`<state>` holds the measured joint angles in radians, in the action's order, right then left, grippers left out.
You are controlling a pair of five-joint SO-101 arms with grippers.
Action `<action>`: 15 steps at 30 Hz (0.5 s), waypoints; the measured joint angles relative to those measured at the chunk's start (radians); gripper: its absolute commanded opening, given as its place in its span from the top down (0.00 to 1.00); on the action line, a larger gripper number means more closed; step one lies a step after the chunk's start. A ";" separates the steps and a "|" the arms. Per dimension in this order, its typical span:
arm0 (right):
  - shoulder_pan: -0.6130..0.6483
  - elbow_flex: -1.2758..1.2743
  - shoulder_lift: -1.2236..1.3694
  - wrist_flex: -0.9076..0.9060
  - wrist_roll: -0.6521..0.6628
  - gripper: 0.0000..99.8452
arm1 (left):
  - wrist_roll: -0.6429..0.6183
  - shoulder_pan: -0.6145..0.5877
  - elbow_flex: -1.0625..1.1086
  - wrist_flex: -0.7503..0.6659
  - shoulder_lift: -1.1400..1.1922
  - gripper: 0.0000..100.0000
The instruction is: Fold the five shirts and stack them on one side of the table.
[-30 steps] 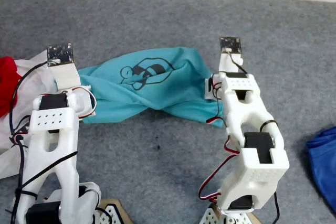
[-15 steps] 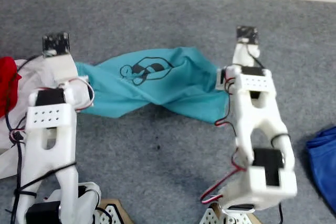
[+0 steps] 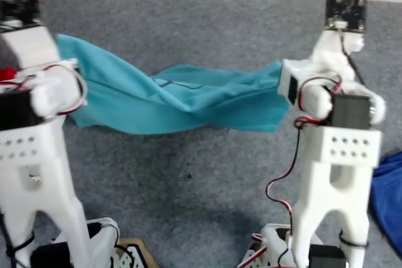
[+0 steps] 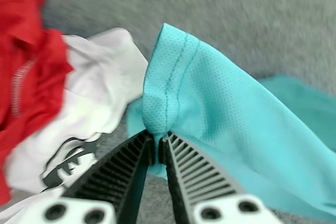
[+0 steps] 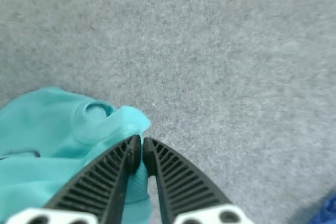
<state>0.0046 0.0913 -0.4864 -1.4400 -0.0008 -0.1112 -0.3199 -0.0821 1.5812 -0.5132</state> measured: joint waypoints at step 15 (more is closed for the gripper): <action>-0.123 0.545 -0.046 -0.310 0.031 0.99 | 0.000 -0.264 -0.298 0.097 -0.015 0.99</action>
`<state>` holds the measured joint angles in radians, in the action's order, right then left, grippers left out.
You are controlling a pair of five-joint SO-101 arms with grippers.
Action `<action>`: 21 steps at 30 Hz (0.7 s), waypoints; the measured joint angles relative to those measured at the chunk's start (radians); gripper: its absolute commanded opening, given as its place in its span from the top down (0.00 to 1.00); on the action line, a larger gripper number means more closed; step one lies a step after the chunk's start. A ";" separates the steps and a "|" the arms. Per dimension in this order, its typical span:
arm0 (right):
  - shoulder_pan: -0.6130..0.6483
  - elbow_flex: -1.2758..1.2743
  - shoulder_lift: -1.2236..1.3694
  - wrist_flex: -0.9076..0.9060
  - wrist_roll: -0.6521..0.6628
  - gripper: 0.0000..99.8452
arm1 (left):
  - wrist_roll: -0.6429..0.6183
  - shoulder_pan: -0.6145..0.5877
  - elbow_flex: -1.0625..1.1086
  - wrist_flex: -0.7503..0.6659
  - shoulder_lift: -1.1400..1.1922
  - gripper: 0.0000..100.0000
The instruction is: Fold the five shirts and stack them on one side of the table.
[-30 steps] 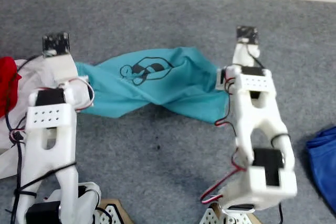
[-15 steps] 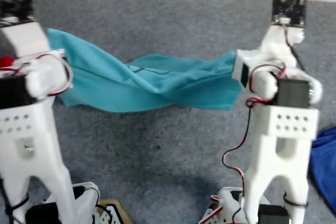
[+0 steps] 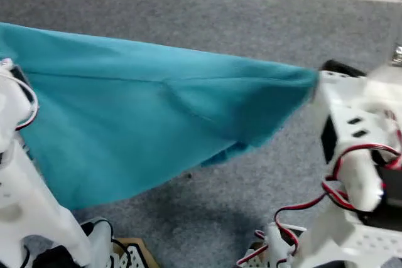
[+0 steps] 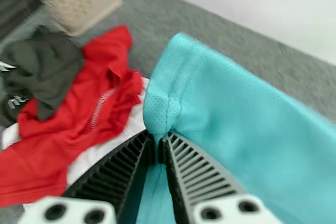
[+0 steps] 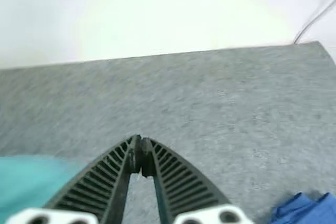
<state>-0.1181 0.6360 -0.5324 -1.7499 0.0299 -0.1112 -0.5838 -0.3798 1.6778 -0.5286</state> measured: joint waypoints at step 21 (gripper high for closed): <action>0.236 -0.535 -0.068 0.086 0.032 0.99 | 0.000 -0.012 0.063 0.000 -0.003 0.99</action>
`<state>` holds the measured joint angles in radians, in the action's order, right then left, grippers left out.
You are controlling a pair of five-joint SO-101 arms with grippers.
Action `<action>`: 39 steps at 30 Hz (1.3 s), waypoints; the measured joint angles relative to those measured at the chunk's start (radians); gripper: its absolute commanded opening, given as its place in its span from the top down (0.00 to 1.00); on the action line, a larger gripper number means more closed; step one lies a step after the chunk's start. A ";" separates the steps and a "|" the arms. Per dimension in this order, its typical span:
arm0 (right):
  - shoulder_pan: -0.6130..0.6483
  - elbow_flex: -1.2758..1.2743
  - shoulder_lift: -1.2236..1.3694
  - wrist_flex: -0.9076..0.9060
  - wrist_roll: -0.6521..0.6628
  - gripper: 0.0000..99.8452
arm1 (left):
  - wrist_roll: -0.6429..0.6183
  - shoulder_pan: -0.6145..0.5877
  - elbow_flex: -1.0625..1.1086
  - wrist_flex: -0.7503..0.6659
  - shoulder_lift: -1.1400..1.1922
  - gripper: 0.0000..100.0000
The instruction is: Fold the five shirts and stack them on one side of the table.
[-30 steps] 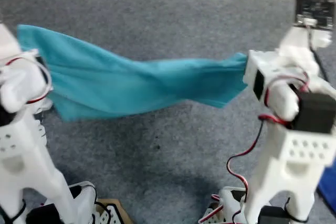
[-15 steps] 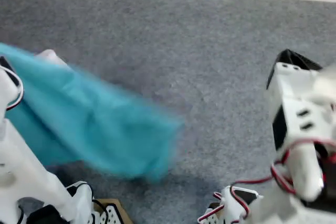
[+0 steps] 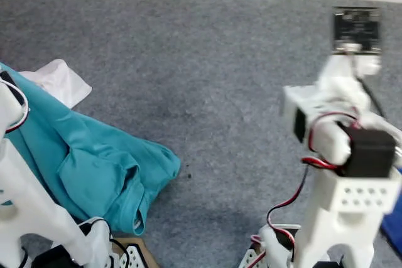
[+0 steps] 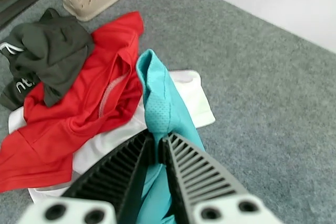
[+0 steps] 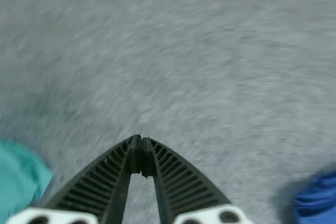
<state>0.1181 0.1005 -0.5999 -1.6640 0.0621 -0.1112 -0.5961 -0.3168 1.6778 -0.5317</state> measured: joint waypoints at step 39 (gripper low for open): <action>0.991 -1.151 -0.146 0.907 0.118 0.72 | -0.002 -0.087 0.485 -0.336 0.000 0.99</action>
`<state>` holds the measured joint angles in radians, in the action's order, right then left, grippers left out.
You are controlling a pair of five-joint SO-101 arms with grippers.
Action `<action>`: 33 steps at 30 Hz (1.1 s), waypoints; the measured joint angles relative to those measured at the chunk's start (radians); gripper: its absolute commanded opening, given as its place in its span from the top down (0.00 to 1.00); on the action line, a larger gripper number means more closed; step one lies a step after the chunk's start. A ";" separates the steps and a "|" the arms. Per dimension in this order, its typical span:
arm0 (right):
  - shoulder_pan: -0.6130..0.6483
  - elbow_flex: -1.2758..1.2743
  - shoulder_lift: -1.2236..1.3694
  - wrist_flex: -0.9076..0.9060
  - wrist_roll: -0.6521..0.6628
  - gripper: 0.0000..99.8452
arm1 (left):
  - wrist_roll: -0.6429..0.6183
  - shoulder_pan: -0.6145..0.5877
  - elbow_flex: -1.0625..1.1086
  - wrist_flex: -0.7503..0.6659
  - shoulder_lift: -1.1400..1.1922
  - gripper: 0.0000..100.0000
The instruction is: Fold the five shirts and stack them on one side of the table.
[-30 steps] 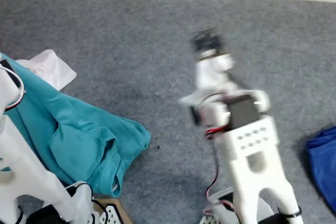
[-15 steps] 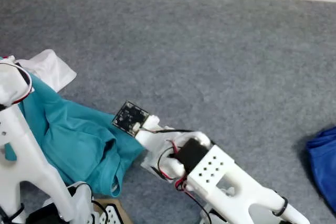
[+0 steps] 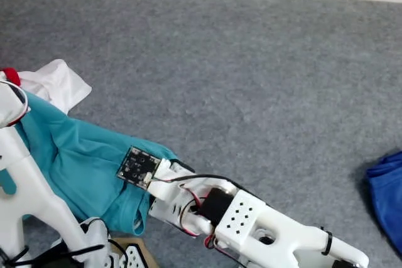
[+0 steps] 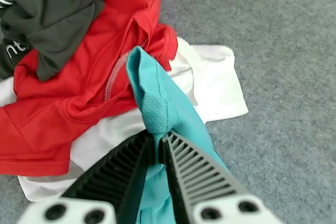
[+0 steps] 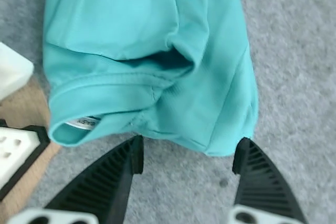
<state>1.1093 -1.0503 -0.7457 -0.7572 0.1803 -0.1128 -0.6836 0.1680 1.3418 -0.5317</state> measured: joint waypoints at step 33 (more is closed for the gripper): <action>0.089 0.180 0.474 0.106 -0.008 0.72 | 0.000 -0.084 0.138 -0.163 0.002 0.99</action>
<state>1.1983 -0.8707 -0.2716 -0.6513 0.1726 -0.1128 -0.7679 0.3061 1.1792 -0.5301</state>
